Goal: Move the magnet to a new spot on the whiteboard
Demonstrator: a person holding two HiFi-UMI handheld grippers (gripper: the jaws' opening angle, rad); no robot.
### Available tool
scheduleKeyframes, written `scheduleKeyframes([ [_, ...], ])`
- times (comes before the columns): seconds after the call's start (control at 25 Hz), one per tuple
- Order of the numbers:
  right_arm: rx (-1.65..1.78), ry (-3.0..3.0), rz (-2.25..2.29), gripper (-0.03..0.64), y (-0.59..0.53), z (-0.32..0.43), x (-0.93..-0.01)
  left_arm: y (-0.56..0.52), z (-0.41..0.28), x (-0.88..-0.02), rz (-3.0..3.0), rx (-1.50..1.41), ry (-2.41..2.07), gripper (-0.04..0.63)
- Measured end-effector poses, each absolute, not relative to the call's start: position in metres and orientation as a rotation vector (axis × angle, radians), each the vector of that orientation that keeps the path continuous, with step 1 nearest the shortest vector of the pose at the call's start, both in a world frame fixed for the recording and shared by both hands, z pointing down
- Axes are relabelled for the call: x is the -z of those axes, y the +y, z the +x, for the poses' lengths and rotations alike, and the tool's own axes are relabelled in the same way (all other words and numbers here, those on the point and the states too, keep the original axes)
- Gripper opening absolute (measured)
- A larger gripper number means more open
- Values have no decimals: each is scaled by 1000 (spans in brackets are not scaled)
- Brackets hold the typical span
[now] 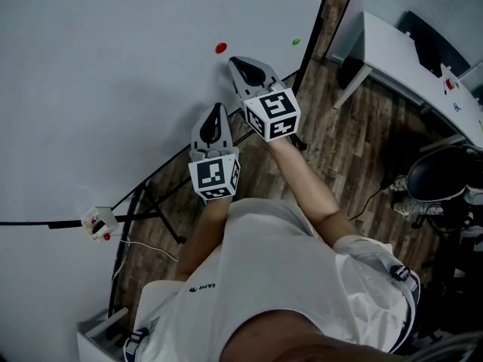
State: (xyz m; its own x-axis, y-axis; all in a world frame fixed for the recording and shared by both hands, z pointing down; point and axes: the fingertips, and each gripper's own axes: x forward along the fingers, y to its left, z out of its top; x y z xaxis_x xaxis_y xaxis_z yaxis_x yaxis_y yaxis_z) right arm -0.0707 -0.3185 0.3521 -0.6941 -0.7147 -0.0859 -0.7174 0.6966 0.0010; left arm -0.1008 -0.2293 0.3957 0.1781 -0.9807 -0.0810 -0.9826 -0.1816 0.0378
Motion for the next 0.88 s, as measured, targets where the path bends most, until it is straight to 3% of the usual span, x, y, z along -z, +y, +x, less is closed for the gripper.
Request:
scheduleKeyframes([
  [0.88, -36, 2817, -1205, 14, -286, -62, -368, -225, -97, -390, -2406, -174, 1978, 2],
])
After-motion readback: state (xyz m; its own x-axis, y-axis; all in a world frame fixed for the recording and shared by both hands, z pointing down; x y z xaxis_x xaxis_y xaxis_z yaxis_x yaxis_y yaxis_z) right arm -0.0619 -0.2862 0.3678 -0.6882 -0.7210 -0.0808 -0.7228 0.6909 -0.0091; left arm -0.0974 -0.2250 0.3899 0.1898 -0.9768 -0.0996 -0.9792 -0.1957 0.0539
